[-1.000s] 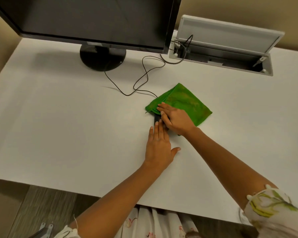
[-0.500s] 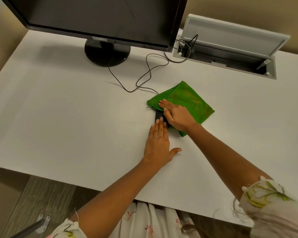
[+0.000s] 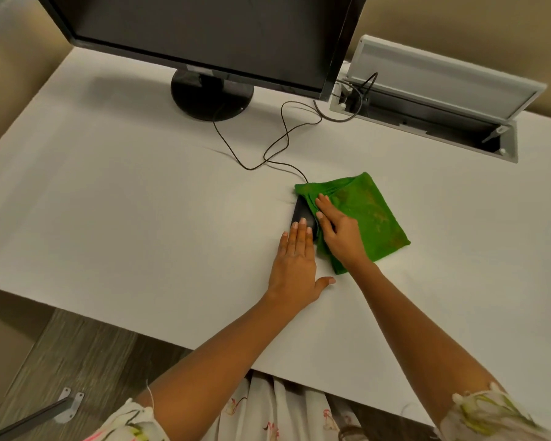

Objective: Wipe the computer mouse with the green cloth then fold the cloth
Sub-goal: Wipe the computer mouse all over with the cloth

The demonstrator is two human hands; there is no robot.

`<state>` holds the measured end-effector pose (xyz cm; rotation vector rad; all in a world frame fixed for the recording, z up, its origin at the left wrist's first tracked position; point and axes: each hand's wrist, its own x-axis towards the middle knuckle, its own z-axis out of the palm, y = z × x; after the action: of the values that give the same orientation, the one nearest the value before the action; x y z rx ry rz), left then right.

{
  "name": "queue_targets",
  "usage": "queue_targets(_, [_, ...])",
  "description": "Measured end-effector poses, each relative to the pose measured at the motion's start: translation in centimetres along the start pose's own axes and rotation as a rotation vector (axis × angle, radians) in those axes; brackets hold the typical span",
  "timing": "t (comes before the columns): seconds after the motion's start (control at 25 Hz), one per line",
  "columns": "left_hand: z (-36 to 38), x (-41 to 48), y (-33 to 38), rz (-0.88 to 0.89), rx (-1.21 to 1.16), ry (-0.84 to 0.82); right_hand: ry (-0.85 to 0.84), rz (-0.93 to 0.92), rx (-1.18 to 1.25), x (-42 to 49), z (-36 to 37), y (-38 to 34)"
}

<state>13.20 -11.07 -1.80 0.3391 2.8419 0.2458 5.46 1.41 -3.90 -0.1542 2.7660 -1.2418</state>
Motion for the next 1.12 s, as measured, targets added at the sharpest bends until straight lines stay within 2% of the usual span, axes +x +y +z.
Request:
queue_targets(0.16, [0.1, 0.1, -0.6, 0.033, -0.011, -0.01, 0.007, -0.105, -0.085, -1.2, -0.4, 0.7])
queue_targets(0.52, [0.0, 0.4, -1.4, 0.071, 0.007, -0.019, -0.073, -0.043, -0.274, 3.0, -0.6, -1.0])
queue_targets(0.76, [-0.1, 0.6, -1.4, 0.073, 0.032, -0.019, -0.122, -0.251, -0.248, -0.5, -0.9, -0.4])
queue_targets(0.96, [-0.1, 0.5, -1.3, 0.07, 0.021, -0.025, -0.2, -0.211, -0.462, 2.2, -0.4, -1.5])
queue_targets(1.12, [-0.5, 0.4, -1.1, 0.054, 0.045, -0.038, -0.239, -0.146, -0.517, 4.6, -0.1, -2.3])
